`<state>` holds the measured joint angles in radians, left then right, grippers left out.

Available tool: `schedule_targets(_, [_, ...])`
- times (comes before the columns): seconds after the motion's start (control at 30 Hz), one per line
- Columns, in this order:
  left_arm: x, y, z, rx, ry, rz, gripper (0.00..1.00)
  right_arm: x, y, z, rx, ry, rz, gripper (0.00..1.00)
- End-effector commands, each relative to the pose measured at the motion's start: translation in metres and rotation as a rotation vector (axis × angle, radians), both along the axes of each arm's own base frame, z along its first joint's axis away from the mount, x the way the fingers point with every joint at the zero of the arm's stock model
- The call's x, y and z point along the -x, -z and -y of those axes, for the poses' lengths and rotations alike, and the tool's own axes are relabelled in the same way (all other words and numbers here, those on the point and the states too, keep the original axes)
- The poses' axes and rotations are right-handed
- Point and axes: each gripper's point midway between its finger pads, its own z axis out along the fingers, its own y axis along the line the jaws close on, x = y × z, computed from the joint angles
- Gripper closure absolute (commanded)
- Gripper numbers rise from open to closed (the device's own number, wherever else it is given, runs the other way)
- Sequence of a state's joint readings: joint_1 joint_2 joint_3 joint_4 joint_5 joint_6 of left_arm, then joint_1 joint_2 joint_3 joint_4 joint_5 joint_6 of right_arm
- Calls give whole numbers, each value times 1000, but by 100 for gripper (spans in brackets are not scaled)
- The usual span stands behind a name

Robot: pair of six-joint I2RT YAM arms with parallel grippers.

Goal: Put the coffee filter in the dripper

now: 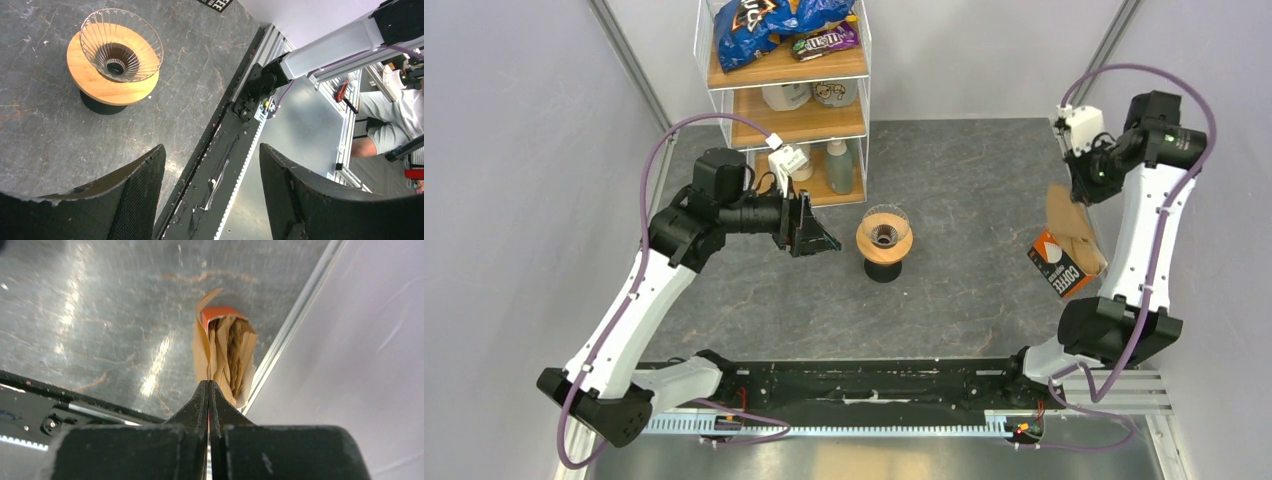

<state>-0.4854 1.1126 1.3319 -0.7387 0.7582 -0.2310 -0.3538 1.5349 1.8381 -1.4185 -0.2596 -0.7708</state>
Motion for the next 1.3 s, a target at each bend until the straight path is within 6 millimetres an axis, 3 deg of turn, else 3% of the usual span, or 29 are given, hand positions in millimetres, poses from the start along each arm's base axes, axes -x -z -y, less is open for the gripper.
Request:
schedule_targets(0.0, [-1, -22, -3, 4, -1, 73, 26, 13, -59, -37, -120, -61, 148, 100])
schedule_targets(0.17, [0, -37, -4, 13, 18, 135, 25, 20, -100, -82, -291, -161, 241, 100])
schedule_targets(0.33, [6, -46, 2, 63, 84, 174, 27, 42, -120, -137, -468, -338, 279, 100])
schedule_targets(0.53, [10, -46, 16, 122, 194, 235, 28, 78, -108, -191, -573, -555, 231, 100])
schedule_targets(0.6, [2, -45, 28, 106, 210, 236, 29, 90, -101, -203, -601, -621, 211, 100])
schedule_targets(0.67, [-2, -44, 43, 107, 235, 238, 30, 102, -97, -214, -635, -691, 207, 100])
schedule_targets(0.83, [16, -32, 87, 129, 378, 290, 29, 132, -98, -236, -636, -864, 248, 100])
schedule_targets(1.0, [8, -26, 101, 64, 403, 434, 29, 152, -92, -240, -552, -962, 248, 100])
schedule_targets(1.07, [8, -15, 106, 30, 409, 440, 30, 157, -91, -243, -547, -986, 240, 100])
schedule_targets(1.17, [28, -1, 115, 21, 481, 453, 28, 156, -92, -248, -553, -982, 218, 100])
schedule_targets(1.27, [39, -10, 121, 102, 475, 462, 27, 147, -95, -251, -549, -957, 235, 100])
